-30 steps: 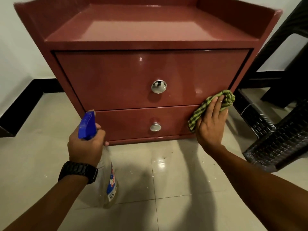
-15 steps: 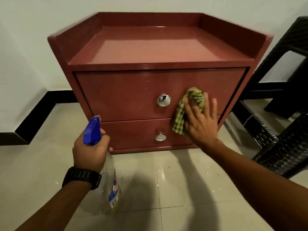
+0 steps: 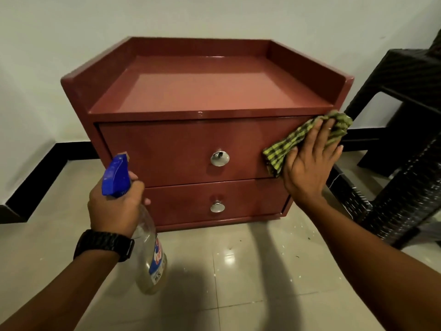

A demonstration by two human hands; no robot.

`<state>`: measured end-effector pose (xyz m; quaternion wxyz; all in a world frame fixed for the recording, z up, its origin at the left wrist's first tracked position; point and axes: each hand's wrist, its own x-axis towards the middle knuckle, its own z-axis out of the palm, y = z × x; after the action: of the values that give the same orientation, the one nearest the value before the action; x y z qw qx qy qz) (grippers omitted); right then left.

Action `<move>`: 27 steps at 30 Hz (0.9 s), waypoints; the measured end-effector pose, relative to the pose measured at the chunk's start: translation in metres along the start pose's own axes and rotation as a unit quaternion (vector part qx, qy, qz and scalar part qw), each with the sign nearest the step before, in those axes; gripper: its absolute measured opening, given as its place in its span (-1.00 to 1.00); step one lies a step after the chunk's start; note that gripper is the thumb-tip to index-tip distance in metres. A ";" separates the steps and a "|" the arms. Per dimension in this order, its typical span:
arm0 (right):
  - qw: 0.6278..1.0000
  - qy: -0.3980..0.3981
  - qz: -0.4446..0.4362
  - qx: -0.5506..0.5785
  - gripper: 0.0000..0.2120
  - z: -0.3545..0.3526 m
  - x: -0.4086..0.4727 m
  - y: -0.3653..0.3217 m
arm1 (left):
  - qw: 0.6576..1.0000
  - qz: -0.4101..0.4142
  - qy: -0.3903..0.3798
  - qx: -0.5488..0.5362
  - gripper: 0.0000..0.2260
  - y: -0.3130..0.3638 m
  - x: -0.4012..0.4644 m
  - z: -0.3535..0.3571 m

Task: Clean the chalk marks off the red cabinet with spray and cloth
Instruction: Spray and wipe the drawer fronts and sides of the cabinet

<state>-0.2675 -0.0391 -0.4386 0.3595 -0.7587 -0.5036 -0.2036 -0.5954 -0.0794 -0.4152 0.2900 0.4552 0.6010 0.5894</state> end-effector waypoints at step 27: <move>0.819 -0.350 0.337 0.304 -0.67 -0.227 0.074 -0.091 | 0.986 -0.143 -0.011 0.089 -0.82 0.261 -0.011 -0.026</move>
<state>-0.3082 -0.1424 -0.2085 0.4173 -0.7534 -0.3451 0.3731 -0.5604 -0.1288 -0.1598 0.3360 0.3955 0.7066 0.4810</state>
